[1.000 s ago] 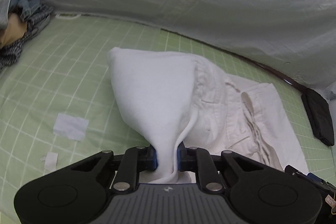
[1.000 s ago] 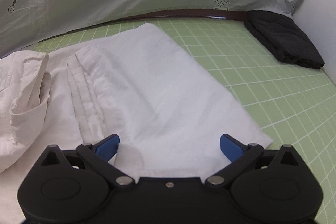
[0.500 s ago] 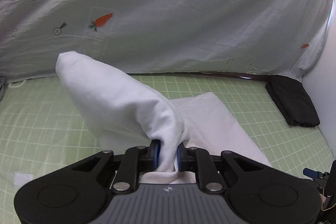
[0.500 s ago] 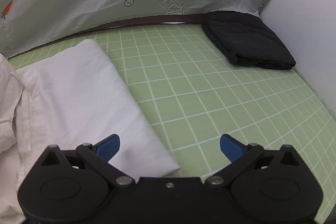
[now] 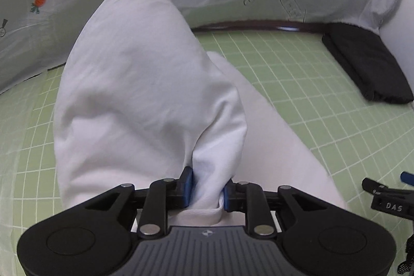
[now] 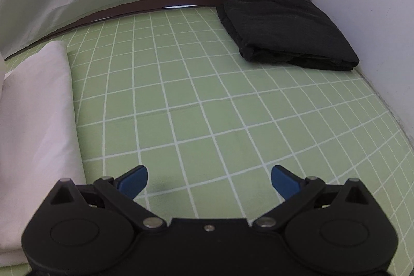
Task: Fold clothes
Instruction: 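Grasp the trouser bundle edge with the left gripper and fold it over, then grasp the folded bundle end with the right gripper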
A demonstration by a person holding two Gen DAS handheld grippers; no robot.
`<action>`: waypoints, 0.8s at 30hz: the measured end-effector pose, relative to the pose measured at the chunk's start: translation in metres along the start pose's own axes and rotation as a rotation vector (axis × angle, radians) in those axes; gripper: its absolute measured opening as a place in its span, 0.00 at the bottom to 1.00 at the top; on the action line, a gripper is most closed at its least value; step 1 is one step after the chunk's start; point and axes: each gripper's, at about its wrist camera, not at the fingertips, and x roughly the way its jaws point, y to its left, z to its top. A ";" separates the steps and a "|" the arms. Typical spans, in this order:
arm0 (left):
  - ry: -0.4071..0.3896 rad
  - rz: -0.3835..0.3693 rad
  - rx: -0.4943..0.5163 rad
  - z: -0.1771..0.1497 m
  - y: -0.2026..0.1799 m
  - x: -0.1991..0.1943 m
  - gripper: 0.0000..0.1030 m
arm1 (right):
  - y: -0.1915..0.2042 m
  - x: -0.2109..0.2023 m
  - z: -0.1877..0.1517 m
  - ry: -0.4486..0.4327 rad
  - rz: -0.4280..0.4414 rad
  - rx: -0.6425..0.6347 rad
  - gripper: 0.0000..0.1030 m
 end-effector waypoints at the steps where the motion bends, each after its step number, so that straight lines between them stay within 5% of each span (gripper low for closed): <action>1: 0.014 0.013 0.011 0.001 -0.004 0.003 0.23 | 0.000 0.000 0.000 0.000 0.005 -0.001 1.00; 6: 0.042 0.037 0.005 0.009 -0.004 -0.007 0.25 | -0.002 -0.005 0.001 -0.013 0.025 0.015 1.00; 9: 0.038 0.000 -0.043 0.015 0.007 -0.026 0.35 | -0.001 -0.007 0.003 -0.013 0.042 0.044 1.00; 11: -0.009 -0.097 -0.102 0.017 0.017 -0.046 0.78 | 0.004 -0.012 0.003 -0.020 0.051 0.044 1.00; 13: -0.030 -0.116 -0.121 0.013 0.025 -0.055 0.90 | 0.010 -0.018 0.002 -0.031 0.060 0.038 1.00; 22: -0.124 -0.195 -0.203 -0.002 0.058 -0.095 0.90 | 0.036 -0.046 -0.002 -0.069 0.142 0.023 1.00; 24: -0.092 -0.176 -0.263 -0.015 0.074 -0.091 0.90 | 0.041 -0.044 0.003 -0.052 0.205 0.040 1.00</action>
